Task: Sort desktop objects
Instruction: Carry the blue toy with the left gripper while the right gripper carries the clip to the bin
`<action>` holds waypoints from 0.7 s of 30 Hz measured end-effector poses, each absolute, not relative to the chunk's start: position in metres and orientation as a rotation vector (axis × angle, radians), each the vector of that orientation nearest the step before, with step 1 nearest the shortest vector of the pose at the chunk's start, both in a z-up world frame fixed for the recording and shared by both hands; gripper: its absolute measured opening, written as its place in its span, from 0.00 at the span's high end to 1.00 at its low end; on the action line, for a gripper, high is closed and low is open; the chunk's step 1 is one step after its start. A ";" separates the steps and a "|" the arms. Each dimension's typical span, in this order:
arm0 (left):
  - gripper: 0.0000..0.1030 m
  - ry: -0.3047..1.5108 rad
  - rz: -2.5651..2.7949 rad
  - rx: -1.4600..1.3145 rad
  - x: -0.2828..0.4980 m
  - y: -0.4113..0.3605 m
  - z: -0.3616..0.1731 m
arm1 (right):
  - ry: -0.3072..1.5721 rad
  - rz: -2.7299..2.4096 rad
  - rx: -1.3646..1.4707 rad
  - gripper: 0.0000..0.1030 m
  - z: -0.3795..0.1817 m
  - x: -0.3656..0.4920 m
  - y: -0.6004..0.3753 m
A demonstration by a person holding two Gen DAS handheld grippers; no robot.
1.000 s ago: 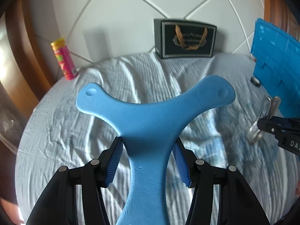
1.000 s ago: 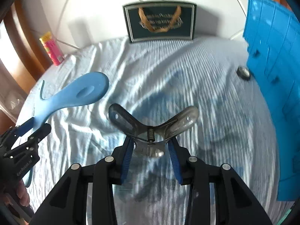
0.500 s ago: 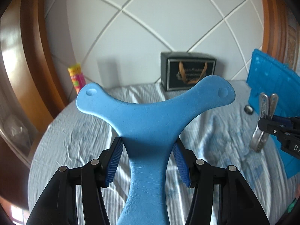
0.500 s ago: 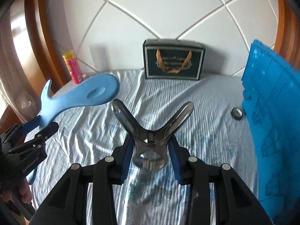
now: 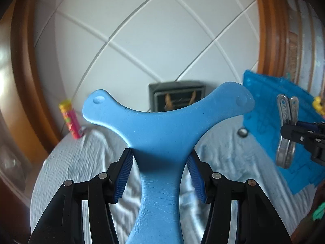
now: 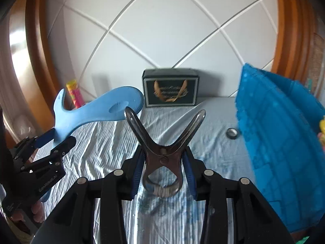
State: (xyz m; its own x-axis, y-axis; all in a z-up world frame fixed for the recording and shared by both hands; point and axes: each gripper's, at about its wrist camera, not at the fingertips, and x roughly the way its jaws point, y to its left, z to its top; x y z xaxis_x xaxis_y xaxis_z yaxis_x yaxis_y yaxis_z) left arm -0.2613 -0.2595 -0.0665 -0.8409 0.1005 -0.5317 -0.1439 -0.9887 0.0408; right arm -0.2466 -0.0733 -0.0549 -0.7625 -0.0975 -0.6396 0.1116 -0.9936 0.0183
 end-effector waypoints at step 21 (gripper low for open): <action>0.48 0.080 2.569 -0.661 -0.233 0.162 0.015 | -0.036 -3.123 1.078 0.64 0.049 -0.162 0.300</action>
State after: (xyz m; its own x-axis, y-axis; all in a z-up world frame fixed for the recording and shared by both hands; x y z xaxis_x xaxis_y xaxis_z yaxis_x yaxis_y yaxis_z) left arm -0.2331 0.1620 0.0148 -0.7665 0.4398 -0.4680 -0.4680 -0.8816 -0.0619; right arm -0.1621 0.3004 0.0493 -0.7752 0.1459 -0.6146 -0.1602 -0.9866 -0.0322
